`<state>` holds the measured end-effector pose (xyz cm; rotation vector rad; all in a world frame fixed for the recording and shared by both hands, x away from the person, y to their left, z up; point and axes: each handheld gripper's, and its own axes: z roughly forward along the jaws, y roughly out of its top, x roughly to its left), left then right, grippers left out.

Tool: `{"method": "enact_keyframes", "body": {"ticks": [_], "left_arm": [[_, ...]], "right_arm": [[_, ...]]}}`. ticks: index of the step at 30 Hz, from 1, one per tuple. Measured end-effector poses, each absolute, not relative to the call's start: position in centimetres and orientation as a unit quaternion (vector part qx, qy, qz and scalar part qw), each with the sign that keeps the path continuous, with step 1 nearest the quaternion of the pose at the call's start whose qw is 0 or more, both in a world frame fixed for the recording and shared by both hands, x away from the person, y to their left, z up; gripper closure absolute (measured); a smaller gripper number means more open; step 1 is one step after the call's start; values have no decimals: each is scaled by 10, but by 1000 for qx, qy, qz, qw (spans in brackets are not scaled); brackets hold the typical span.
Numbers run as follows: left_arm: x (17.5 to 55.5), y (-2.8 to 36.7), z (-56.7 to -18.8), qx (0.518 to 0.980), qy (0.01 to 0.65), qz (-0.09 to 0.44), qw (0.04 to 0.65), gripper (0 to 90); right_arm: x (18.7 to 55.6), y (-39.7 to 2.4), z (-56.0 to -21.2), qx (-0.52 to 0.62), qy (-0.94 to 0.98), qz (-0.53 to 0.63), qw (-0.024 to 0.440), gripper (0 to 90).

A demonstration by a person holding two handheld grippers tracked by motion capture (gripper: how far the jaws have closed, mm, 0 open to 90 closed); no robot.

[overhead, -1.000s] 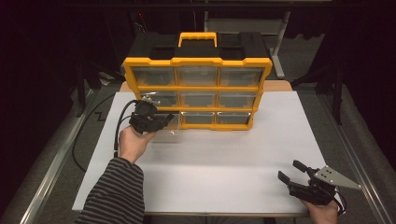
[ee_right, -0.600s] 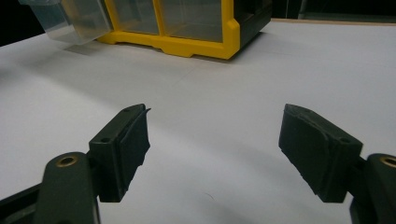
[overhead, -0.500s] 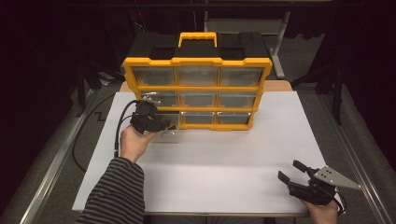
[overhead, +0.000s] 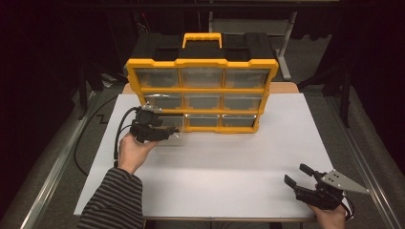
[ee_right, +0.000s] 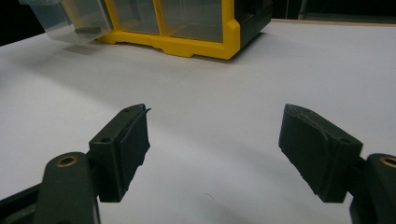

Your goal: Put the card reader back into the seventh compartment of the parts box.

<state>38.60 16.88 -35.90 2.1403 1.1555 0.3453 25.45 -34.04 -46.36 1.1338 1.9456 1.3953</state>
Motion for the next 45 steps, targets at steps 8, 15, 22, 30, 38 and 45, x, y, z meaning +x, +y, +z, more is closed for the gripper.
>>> {"method": "enact_keyframes", "body": {"ticks": [8,15,22,30,38,45], "left_arm": [[370,171,-358,820,434,141,345,418],[355,173,-359,819,424,148,357,409],[344,176,-364,816,421,155,364,398],[332,180,-374,817,418,153,368,387],[321,188,-384,807,429,146,380,392],[311,194,-392,803,432,145,384,390]], "right_arm": [[255,-340,-464,415,713,511,244,248],[255,-340,-464,415,713,510,244,247],[255,-340,-464,415,713,510,244,248],[255,-340,-464,415,713,510,243,247],[255,-340,-464,416,713,510,243,248],[255,-340,-464,417,713,509,244,248]]}}
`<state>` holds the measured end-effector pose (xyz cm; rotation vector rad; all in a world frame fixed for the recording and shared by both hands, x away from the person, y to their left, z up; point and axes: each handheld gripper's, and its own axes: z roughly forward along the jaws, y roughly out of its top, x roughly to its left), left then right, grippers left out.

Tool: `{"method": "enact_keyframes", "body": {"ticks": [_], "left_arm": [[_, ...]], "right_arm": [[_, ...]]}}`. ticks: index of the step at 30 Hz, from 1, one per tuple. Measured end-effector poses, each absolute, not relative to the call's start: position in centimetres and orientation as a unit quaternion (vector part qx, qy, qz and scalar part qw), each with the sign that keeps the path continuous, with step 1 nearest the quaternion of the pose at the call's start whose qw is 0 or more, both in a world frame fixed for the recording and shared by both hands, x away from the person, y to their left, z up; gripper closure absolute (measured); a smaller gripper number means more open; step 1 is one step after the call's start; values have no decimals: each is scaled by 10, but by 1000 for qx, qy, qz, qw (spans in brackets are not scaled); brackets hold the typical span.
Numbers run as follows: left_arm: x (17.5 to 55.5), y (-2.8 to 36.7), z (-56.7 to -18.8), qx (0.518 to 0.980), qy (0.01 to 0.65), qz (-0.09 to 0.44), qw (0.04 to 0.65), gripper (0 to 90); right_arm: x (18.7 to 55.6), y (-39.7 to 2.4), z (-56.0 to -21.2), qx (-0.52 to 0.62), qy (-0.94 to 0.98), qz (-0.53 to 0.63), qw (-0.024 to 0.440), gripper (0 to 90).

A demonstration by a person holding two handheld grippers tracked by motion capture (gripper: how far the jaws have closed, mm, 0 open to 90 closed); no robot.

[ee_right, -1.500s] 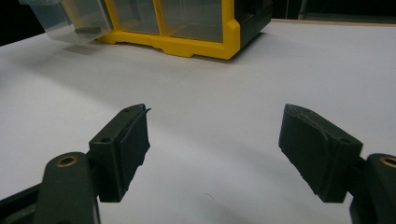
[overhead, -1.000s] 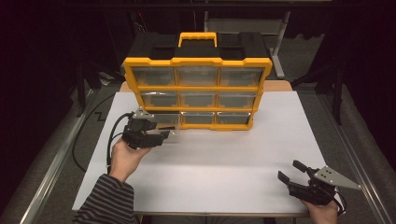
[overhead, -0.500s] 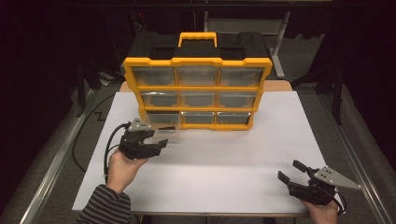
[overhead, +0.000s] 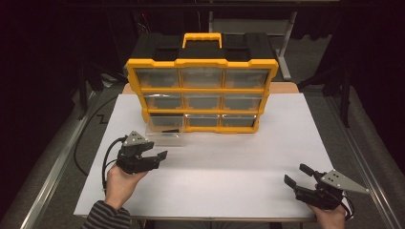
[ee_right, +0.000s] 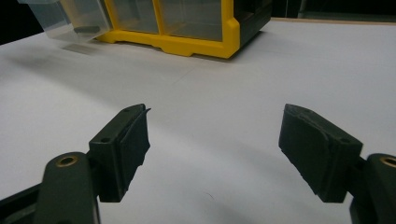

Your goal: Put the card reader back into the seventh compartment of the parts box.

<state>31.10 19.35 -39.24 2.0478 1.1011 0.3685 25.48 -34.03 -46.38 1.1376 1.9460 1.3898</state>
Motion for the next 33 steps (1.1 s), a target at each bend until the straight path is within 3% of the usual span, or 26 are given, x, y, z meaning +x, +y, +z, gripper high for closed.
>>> {"method": "enact_keyframes", "body": {"ticks": [33], "left_arm": [[279,226,-429,761,454,166,433,355]], "right_arm": [[255,-340,-464,417,713,508,245,247]]}}
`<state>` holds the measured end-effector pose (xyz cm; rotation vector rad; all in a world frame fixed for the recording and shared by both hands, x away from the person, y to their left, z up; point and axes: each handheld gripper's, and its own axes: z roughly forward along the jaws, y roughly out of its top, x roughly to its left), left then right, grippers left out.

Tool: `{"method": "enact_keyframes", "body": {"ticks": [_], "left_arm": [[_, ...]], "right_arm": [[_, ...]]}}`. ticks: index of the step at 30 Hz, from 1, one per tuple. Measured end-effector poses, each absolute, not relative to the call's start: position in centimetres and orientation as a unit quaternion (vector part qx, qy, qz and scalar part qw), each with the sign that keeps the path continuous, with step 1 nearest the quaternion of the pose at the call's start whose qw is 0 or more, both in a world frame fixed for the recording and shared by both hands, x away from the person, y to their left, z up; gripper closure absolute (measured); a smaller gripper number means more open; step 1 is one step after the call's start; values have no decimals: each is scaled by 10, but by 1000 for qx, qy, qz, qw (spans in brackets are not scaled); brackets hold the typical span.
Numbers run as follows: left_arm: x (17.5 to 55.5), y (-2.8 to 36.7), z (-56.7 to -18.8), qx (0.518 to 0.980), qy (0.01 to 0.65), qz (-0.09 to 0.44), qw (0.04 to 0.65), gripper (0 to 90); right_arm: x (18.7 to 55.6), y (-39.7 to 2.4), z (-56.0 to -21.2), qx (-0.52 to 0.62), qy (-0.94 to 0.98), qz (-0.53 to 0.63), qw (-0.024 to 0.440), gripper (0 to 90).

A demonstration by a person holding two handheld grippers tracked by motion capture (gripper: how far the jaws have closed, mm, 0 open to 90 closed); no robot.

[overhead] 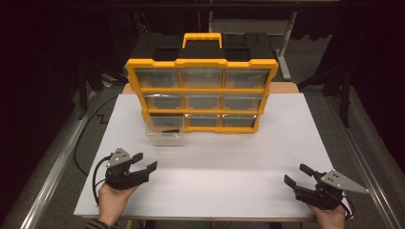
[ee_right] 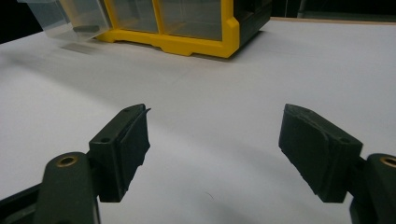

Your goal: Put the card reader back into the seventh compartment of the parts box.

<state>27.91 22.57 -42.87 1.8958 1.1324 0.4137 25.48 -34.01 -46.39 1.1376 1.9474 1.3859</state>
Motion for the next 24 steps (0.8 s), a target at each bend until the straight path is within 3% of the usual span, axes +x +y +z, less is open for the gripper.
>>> {"method": "enact_keyframes", "body": {"ticks": [14,24], "left_arm": [[270,254,-448,713,488,185,468,349],[267,260,-455,703,497,190,471,349]], "right_arm": [[255,-340,-464,417,713,507,246,247],[255,-340,-464,418,713,506,246,247]]}}
